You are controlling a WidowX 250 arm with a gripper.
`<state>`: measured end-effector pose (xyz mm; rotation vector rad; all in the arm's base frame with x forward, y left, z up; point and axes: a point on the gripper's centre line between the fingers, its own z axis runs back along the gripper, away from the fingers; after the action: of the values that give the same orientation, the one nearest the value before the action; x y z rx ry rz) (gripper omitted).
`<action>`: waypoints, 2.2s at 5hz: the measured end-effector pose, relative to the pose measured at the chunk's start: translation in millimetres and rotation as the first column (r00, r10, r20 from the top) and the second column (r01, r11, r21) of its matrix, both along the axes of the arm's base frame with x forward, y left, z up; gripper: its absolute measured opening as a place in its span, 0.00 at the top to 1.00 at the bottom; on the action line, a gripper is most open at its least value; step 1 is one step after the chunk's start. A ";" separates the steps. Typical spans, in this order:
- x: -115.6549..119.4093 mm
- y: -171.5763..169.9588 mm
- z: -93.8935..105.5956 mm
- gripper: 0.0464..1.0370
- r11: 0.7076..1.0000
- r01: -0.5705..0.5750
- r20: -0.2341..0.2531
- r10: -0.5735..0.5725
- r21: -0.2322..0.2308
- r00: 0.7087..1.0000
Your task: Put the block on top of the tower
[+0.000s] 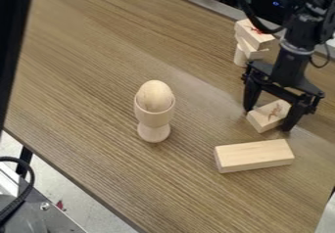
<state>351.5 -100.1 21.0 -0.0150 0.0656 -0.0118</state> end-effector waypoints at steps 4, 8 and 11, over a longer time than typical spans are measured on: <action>10.8 -9.6 35.8 0.48 0.995 -0.048 -0.001 0.049 -0.090 0.999; 73.3 29.4 85.7 0.48 0.982 -0.164 0.112 0.174 -0.089 0.978; 107.6 69.7 82.3 0.48 0.964 -0.267 0.090 0.267 -0.008 0.960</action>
<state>459.1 -30.4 103.4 -0.0194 -0.0276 0.2579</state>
